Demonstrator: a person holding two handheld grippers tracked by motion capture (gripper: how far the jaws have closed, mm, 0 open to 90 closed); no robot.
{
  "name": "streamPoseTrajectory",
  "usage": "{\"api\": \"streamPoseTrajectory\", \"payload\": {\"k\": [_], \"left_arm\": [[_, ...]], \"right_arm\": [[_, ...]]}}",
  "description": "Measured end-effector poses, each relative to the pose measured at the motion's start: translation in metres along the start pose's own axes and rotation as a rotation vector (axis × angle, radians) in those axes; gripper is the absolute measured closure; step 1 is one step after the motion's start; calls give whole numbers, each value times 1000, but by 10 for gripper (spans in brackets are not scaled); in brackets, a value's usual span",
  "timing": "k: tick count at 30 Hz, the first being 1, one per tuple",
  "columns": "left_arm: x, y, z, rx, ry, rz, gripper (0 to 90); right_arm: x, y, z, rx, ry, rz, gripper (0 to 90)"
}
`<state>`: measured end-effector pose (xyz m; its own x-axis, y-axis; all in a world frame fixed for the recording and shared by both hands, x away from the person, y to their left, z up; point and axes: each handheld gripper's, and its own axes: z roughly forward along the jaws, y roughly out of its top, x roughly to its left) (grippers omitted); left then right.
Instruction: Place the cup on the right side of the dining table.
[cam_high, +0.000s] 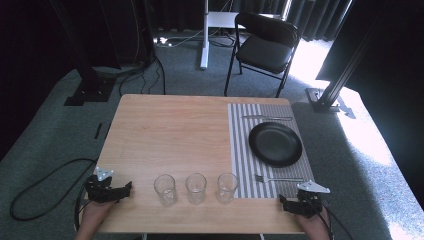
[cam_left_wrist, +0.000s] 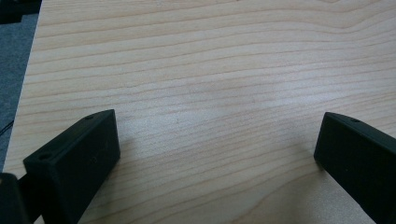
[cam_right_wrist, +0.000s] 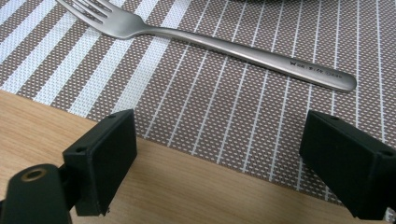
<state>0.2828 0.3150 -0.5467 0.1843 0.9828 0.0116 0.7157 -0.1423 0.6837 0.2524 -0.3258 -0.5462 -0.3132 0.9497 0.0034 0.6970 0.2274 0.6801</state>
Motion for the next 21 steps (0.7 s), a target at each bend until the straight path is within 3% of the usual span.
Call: {"api": "streamPoseTrajectory", "payload": {"k": [7, 13, 17, 18, 21], "left_arm": [[0, 0, 0, -1, 0, 0, 5], [0, 0, 0, 0, 0, 0, 5], [0, 0, 0, 1, 0, 0, 5], [0, 0, 0, -1, -1, 0, 5], [0, 0, 0, -1, 0, 0, 5]], "right_arm": [[1, 0, -2, 6, 11, 4, 113], [7, -1, -4, 17, 20, -36, 114], [8, -1, -5, 13, 28, -34, 114], [10, 0, -8, -14, 49, -38, 114], [13, 2, -11, -23, 60, -61, 114]]}}
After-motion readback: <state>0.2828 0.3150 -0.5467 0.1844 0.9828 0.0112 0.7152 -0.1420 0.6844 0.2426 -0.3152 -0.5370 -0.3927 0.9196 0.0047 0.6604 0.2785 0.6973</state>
